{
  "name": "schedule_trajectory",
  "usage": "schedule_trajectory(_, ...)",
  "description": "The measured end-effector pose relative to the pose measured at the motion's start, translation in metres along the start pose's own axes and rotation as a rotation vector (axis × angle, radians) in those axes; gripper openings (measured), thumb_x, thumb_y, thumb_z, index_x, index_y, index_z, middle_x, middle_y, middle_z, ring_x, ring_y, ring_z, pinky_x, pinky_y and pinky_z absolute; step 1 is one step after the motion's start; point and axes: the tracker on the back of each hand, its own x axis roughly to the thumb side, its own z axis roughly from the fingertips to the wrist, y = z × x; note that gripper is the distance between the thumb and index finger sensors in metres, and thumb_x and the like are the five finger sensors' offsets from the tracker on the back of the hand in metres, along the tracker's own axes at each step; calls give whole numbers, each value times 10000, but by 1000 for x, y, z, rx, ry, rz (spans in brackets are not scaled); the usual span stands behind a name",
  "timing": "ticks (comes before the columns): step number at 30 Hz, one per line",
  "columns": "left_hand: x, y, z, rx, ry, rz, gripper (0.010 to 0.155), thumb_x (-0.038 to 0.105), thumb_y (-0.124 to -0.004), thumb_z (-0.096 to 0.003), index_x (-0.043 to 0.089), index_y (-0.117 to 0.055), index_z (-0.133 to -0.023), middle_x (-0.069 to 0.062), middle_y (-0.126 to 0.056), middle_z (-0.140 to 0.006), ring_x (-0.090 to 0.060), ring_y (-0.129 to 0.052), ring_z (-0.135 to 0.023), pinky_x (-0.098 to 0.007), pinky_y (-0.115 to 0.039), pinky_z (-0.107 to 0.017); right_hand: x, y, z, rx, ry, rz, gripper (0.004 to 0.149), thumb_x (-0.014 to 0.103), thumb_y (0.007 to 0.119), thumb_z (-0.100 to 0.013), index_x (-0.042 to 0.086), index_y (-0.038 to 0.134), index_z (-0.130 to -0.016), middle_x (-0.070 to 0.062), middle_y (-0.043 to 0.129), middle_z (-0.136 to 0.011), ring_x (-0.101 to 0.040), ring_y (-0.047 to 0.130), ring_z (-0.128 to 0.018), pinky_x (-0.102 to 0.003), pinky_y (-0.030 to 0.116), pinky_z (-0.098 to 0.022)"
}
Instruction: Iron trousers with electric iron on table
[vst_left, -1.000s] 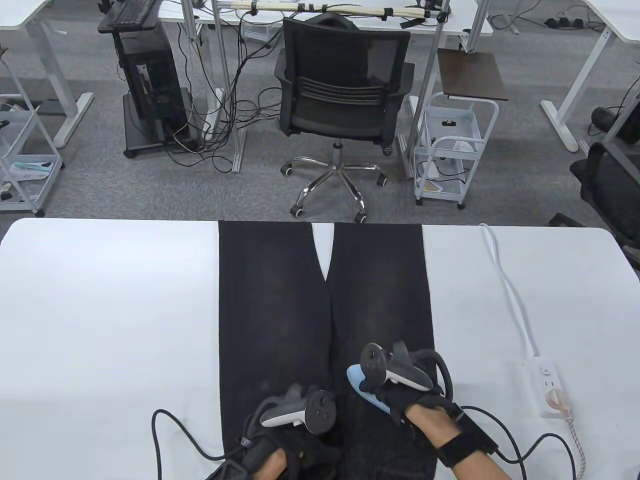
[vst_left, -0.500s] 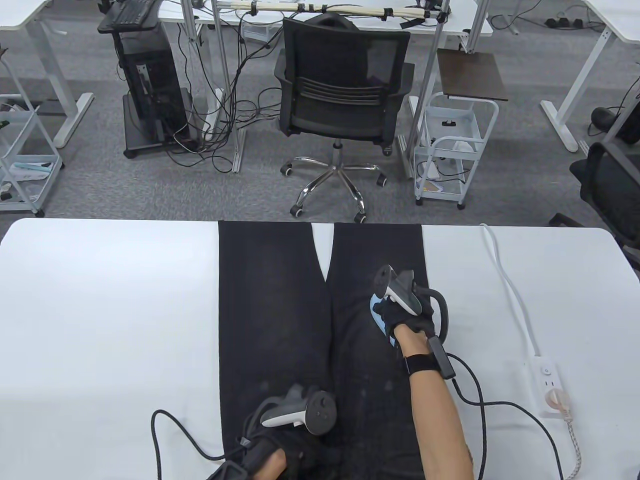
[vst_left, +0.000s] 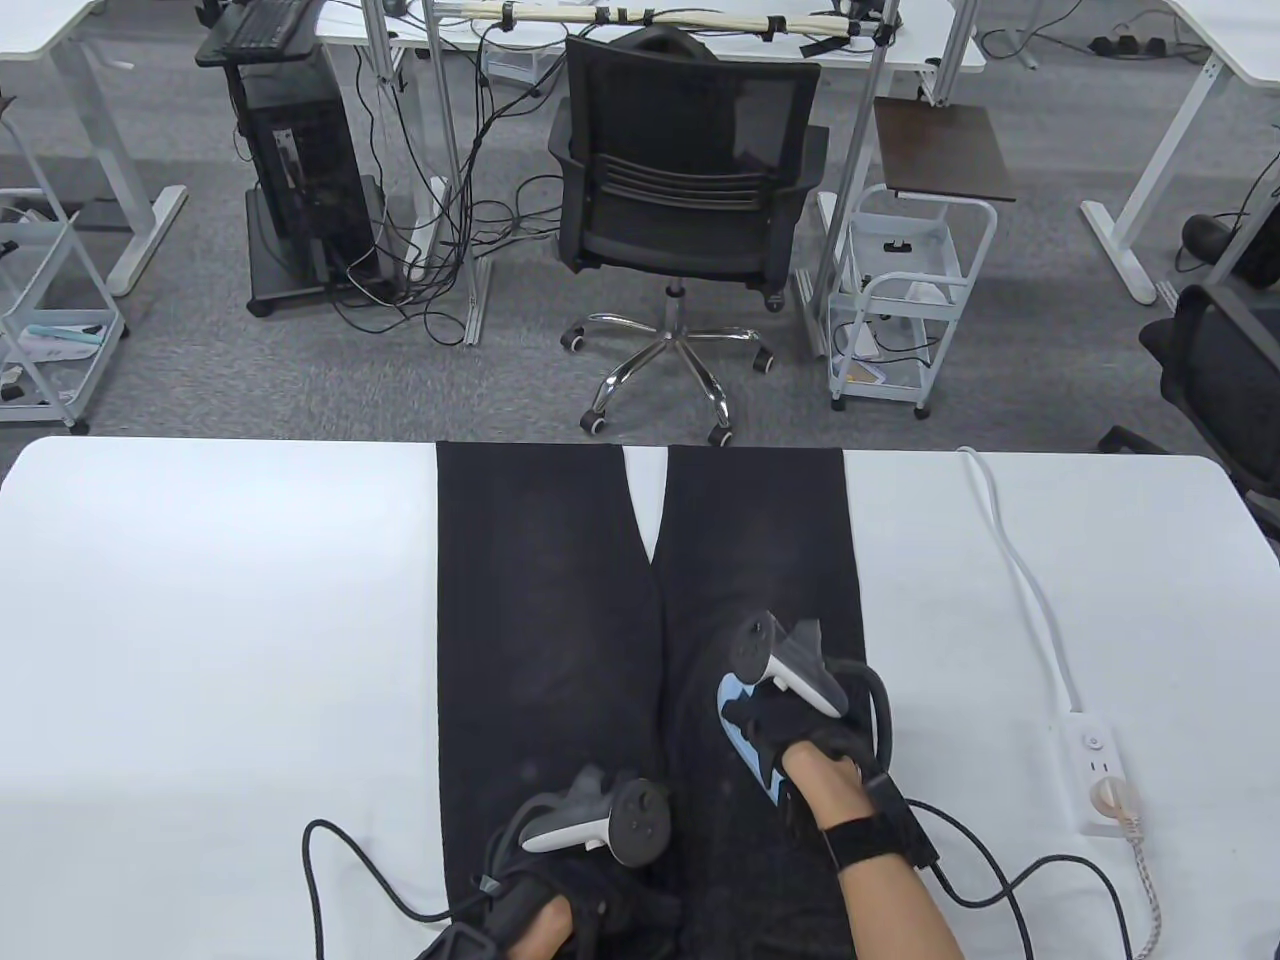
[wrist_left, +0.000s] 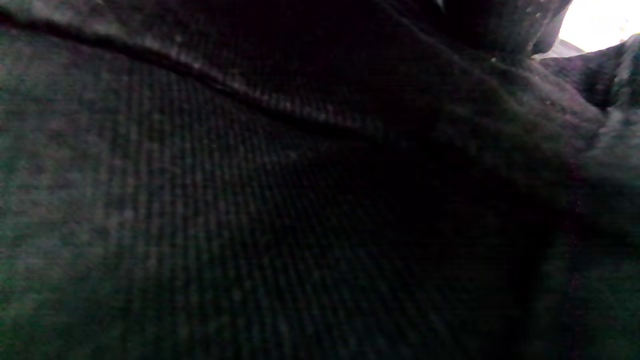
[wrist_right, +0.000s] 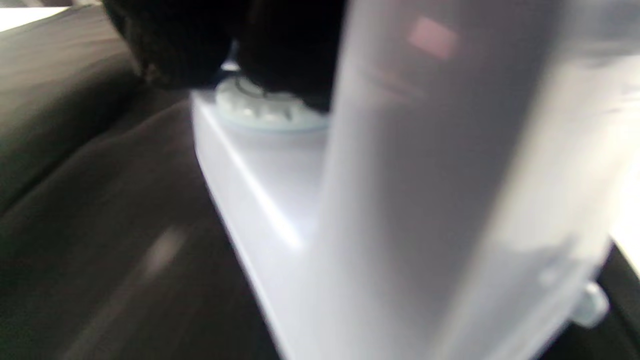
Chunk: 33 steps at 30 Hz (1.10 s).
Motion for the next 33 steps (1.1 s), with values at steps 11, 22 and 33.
schedule_trajectory(11,0,-1,1,-11,8,-7,1115,666,-713,-510,114,40,-1120,-271,122,-1106,-562,44,-988,-776,-155,-638,1,48,118,-39,-346,130,559,526,784,-491,62,695,-790,53,905,-445,-66,959,-227,-355,899,-223)
schedule_trajectory(22,2,-1,0,-28,7,-13,1136,669,-717,-496,103,49,-1116,-283,134,-1097,-576,53,-980,-787,-152,-635,-1,10,25,-140,-206,151,569,546,767,-467,76,707,-782,58,914,-445,-64,965,-227,-356,905,-222)
schedule_trajectory(33,2,-1,0,-37,8,-18,1133,665,-717,-498,97,43,-1119,-290,126,-1097,-584,48,-979,-793,-160,-634,-38,-45,-111,-117,147,-19,569,542,772,-465,74,705,-782,53,912,-445,-74,961,-227,-367,897,-225)
